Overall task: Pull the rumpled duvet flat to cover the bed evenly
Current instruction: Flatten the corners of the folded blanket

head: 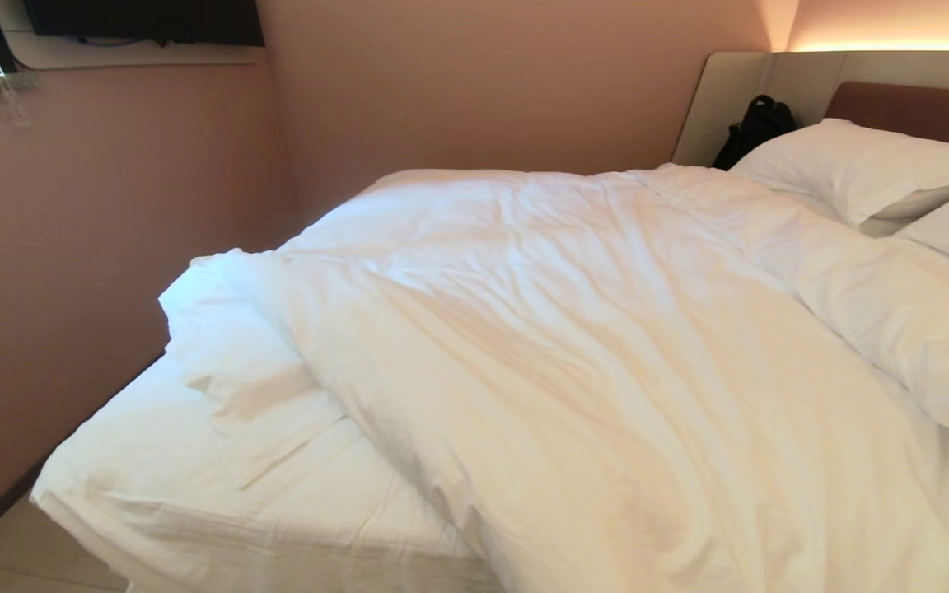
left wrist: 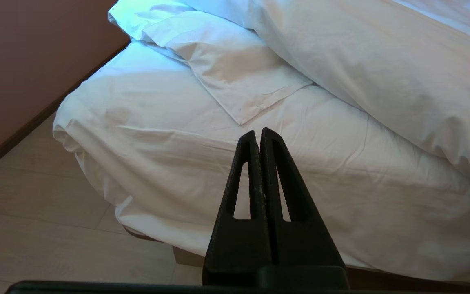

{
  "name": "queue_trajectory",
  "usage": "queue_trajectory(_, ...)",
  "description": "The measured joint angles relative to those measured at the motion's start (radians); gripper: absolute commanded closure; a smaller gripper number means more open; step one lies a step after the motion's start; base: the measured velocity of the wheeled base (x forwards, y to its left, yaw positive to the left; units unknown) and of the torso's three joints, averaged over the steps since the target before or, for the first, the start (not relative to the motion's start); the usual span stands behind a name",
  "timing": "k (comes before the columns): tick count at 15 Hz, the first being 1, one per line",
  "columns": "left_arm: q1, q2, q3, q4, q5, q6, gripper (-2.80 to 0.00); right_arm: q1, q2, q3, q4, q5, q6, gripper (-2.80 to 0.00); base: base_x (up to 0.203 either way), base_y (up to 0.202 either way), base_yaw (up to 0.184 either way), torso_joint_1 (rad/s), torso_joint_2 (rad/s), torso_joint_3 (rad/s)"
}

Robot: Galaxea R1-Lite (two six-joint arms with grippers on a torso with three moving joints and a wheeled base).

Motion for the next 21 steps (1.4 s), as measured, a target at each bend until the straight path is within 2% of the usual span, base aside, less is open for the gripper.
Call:
queue_trajectory(7, 0.0, 0.0, 0.0, 0.0, 0.0, 0.0, 0.0, -0.002, -0.008, 0.003, 0.072, 0.015, 0.001, 0.0, 0.0, 0.0, 0.0, 0.0, 0.0, 0.0)
queue_trajectory(13, 0.0, 0.0, 0.0, 0.0, 0.001, 0.0, 0.0, -0.089, -0.184, 0.003, 0.21, 0.057, 0.039, 0.0, 0.0, 0.0, 0.0, 0.0, 0.0, 0.0)
queue_trajectory(16, 0.0, 0.0, 0.0, 0.0, 0.0, 0.0, 0.0, -0.161, -0.317, 0.001, 0.301, 0.034, 0.05, 0.0, 0.0, 0.0, 0.0, 0.0, 0.0, 0.0)
queue_trajectory(21, 0.0, 0.0, 0.0, 0.0, 0.0, 0.001, 0.0, -0.209, -0.427, 0.002, 0.388, -0.058, 0.061, 0.0, 0.0, 0.0, 0.0, 0.0, 0.0, 0.0)
